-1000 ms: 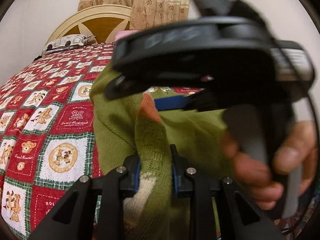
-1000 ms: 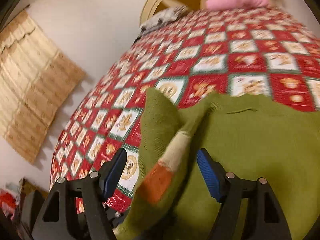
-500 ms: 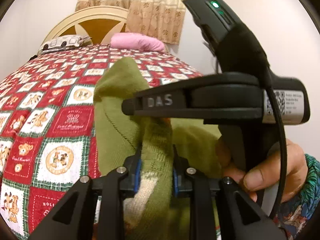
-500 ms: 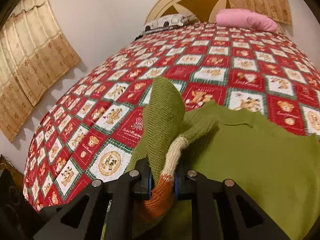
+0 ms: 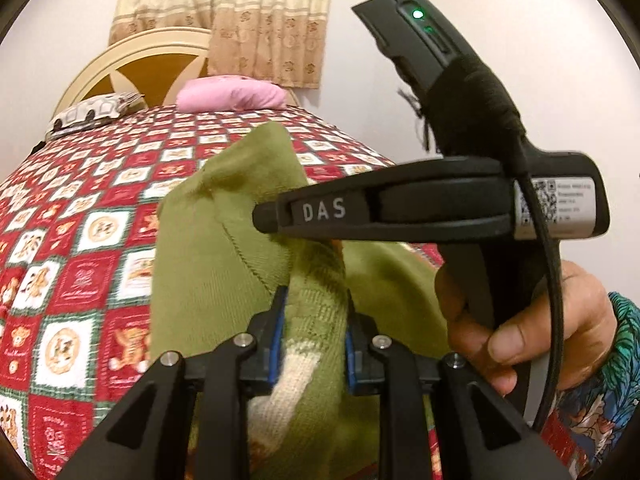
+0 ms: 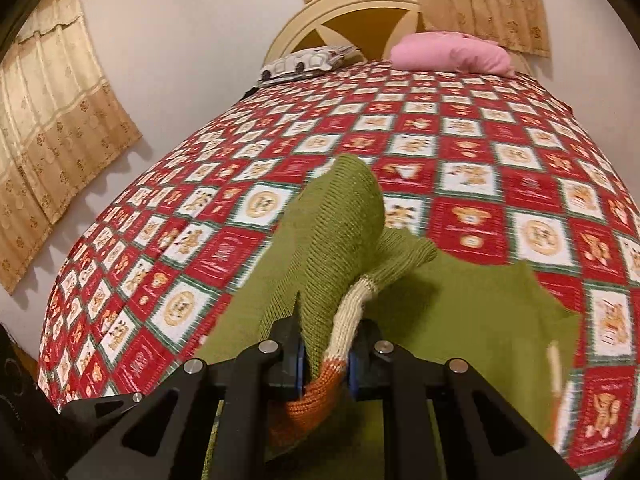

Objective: Fold small clothes

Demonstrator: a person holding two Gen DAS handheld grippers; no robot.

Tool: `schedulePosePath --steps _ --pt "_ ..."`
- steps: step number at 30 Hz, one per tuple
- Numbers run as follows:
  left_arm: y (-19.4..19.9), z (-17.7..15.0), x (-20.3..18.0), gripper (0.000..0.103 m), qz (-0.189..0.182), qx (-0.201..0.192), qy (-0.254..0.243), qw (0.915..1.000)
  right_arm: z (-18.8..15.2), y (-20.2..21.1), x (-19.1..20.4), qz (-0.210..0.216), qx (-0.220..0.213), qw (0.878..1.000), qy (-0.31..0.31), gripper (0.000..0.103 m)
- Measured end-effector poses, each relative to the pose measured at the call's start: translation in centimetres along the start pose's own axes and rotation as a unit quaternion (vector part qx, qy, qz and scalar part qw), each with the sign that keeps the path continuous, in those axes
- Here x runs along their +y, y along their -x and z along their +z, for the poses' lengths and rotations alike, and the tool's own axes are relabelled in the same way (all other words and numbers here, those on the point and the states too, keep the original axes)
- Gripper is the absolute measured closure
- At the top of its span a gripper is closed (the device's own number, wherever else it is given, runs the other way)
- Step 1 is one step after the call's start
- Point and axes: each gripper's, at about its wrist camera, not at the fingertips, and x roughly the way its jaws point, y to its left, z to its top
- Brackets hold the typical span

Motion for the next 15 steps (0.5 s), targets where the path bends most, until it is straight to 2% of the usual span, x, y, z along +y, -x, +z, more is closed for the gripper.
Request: schedulePosePath --steps 7,15 --pt "-1.9 0.4 -3.2 0.079 -0.013 0.019 -0.009 0.9997 -1.3 1.4 -4.4 -0.009 0.011 1.000 -0.024 0.089" --pt "-4.5 1.0 -6.9 0.079 -0.024 0.036 -0.018 0.9989 -1.9 2.4 -8.3 -0.036 0.036 0.999 -0.009 0.089"
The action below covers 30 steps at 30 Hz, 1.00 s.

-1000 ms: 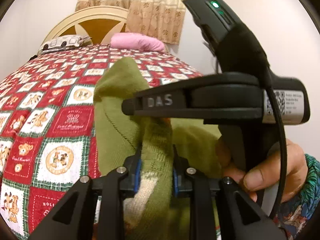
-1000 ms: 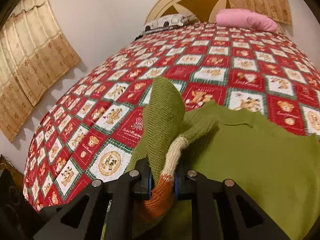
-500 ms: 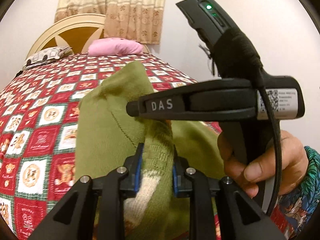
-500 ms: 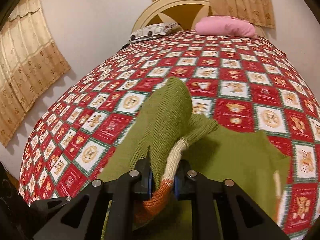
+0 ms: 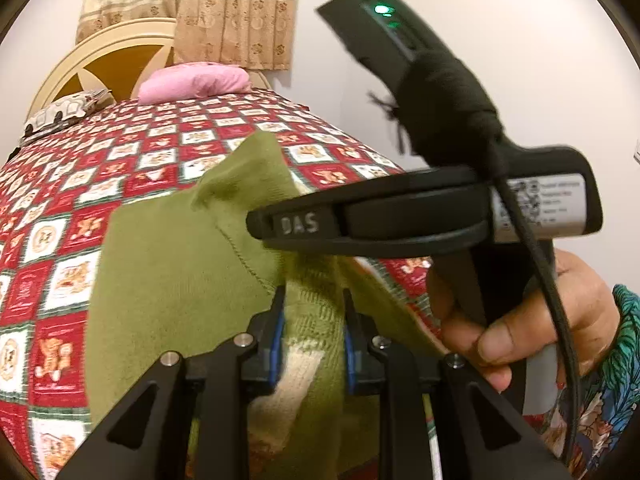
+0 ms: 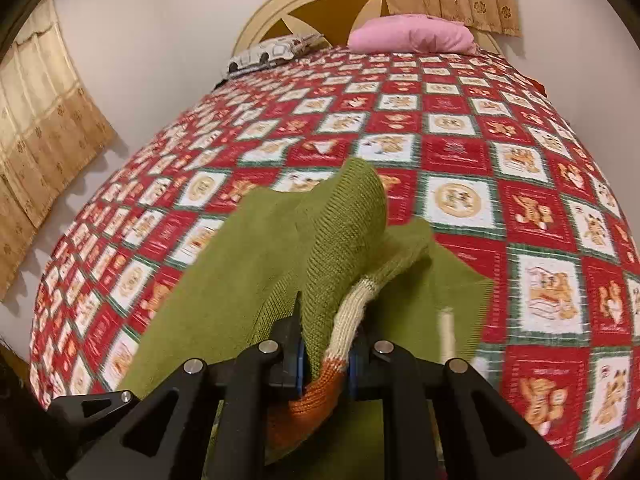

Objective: Fold small clothes

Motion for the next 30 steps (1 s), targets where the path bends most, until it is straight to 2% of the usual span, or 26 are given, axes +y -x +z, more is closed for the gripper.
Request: schedulePosePath --steps 8,17,19,21,23,25,26,27,30 --pt "-2.7 0.1 -2.0 0.079 0.006 0.021 0.009 0.9997 -0.7 -1.5 -3.2 -0.007 0.030 1.000 0.003 0.089" --pt "-4.0 -0.3 -2.8 0.078 0.020 0.029 0.008 0.9993 -1.4 -3.2 -5.1 0.017 0.027 0.999 -0.024 0.088" --pt "-3.8 -0.2 -2.8 0.076 0.020 0.032 0.004 0.9993 -1.6 -3.0 -5.5 0.027 0.023 0.999 -0.040 0.084" --pt "-2.9 -0.4 -2.9 0.070 0.017 0.034 -0.010 0.9992 -2.3 -1.9 -6.1 0.031 0.012 0.998 -0.061 0.078" --pt "-0.9 -1.1 -2.6 0.062 -0.004 0.034 -0.027 0.9990 -3.1 0.2 -6.4 0.031 -0.007 0.997 -0.076 0.076" --pt "1.9 -2.2 -1.7 0.048 -0.017 0.019 -0.036 0.9991 -4.4 3.6 -6.9 0.026 -0.044 0.993 -0.103 0.074" --pt "3.0 -2.7 -1.2 0.036 -0.017 0.008 -0.038 0.9991 -5.0 4.8 -7.0 0.023 -0.054 0.992 -0.114 0.074" --pt "4.5 -3.3 -0.6 0.028 -0.016 -0.004 -0.037 0.9992 -6.1 6.9 -6.9 0.013 -0.068 0.989 -0.127 0.074" --pt "8.3 -5.1 1.7 0.025 -0.028 -0.028 -0.018 0.9991 -8.6 10.9 -5.1 -0.002 -0.087 0.989 -0.123 0.074"
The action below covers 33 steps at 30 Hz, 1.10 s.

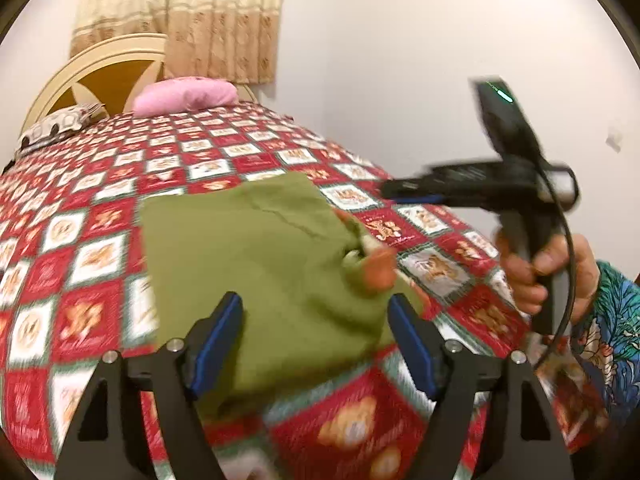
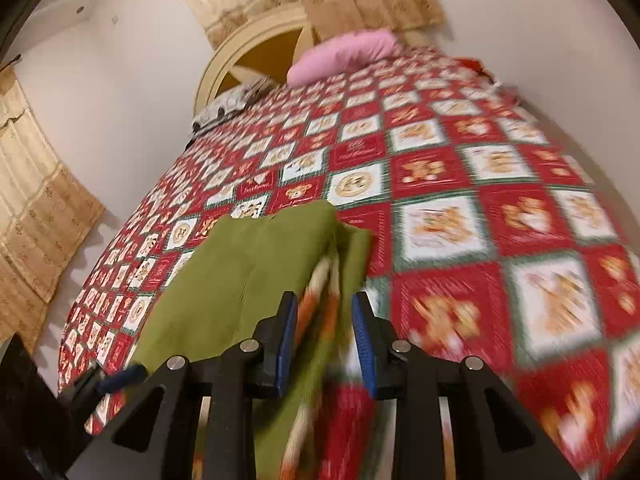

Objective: Fold small clothes

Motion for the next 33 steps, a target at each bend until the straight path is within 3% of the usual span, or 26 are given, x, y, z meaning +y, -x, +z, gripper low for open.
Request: schedulePosePath --steps 3,7,13,15,17,18,19,23,28,30,33 --pt "2.4 -1.1 1.9 0.025 0.022 -0.010 0.014 0.9996 -2.6 3.4 2.6 0.004 -0.011 1.000 0.008 0.074" --pt "2.6 -1.3 4.5 0.025 0.060 0.005 0.066 0.9960 -5.1 5.0 6.6 -0.004 -0.023 0.999 0.040 0.052" --pt "1.4 -1.5 6.7 0.025 0.109 0.021 0.106 0.9881 -7.1 3.6 12.2 -0.068 -0.014 0.985 0.161 0.052" --pt "1.0 -1.2 7.3 0.025 0.112 0.017 0.115 0.9869 -7.5 2.1 13.6 -0.102 -0.003 0.972 0.213 0.052" --pt "0.2 -0.7 7.7 0.025 0.103 0.015 0.128 0.9864 -7.8 0.6 13.5 -0.123 0.019 0.966 0.227 0.054" --pt "-0.2 -0.5 7.7 0.025 0.099 0.018 0.130 0.9864 -8.0 -0.5 12.9 -0.142 0.041 0.963 0.224 0.064" --pt "-0.7 -0.3 7.5 0.025 0.099 0.020 0.127 0.9867 -8.2 -1.1 12.3 -0.142 0.058 0.964 0.217 0.083" --pt "-2.4 -1.1 7.2 0.025 0.116 0.046 0.112 0.9859 -9.8 -0.7 8.7 -0.144 0.069 0.973 0.165 0.088" --pt "-3.3 -3.3 8.7 0.012 0.104 0.072 0.154 0.9800 -11.3 0.6 4.1 -0.073 0.059 0.995 0.022 0.090" --pt "-3.2 -3.4 9.3 0.012 0.090 0.075 0.169 0.9787 -11.9 0.6 2.9 -0.045 0.052 0.997 -0.025 0.091" --pt "-2.3 -3.1 8.8 0.012 0.092 0.076 0.148 0.9817 -12.4 1.2 1.7 -0.008 0.050 0.996 -0.073 0.093"
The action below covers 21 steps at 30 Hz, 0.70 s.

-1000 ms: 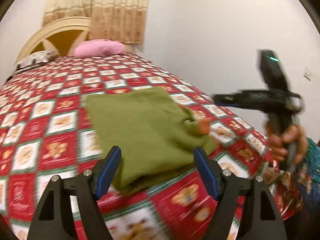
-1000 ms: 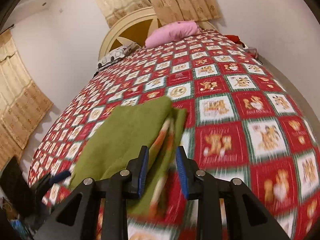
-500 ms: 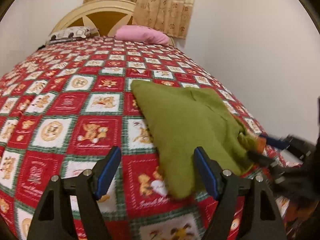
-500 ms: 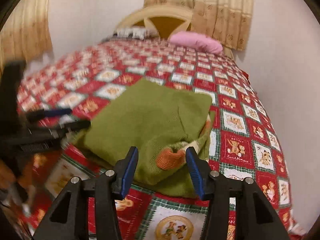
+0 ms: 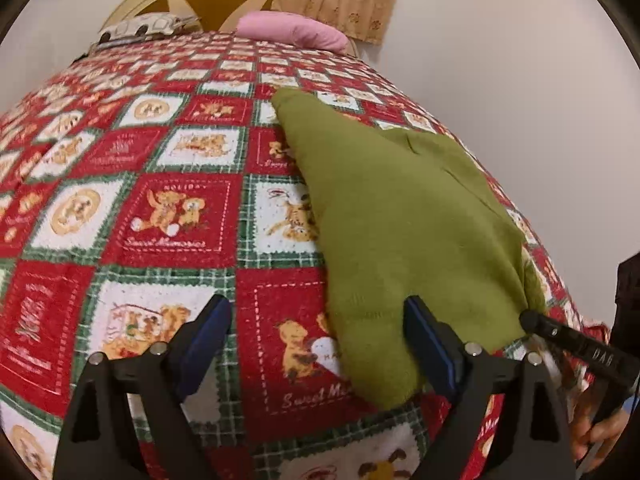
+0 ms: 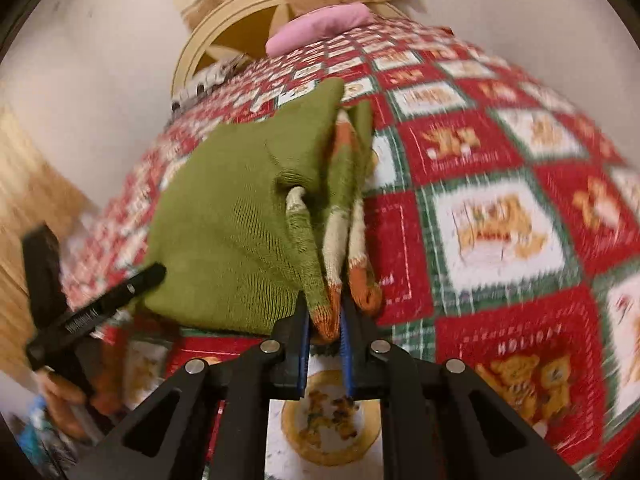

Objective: Fold small clothes

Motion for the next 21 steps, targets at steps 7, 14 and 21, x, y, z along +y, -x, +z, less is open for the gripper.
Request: schedulePosePath --steps 7,14,21 --pt "3.1 2.2 0.0 0.013 -0.005 -0.044 -0.013 0.9989 0.0 4.8 2.6 -0.113 -0.057 0.989 0.082 0.091" --pt "1.4 6.3 -2.0 0.017 0.041 -0.097 -0.021 0.9942 4.1 2.0 8.7 -0.101 -0.090 0.979 0.155 0.091" --pt "-3.5 5.5 -1.8 0.027 0.052 -0.069 0.005 0.9963 4.6 -4.2 5.7 -0.124 -0.035 0.983 0.128 0.092"
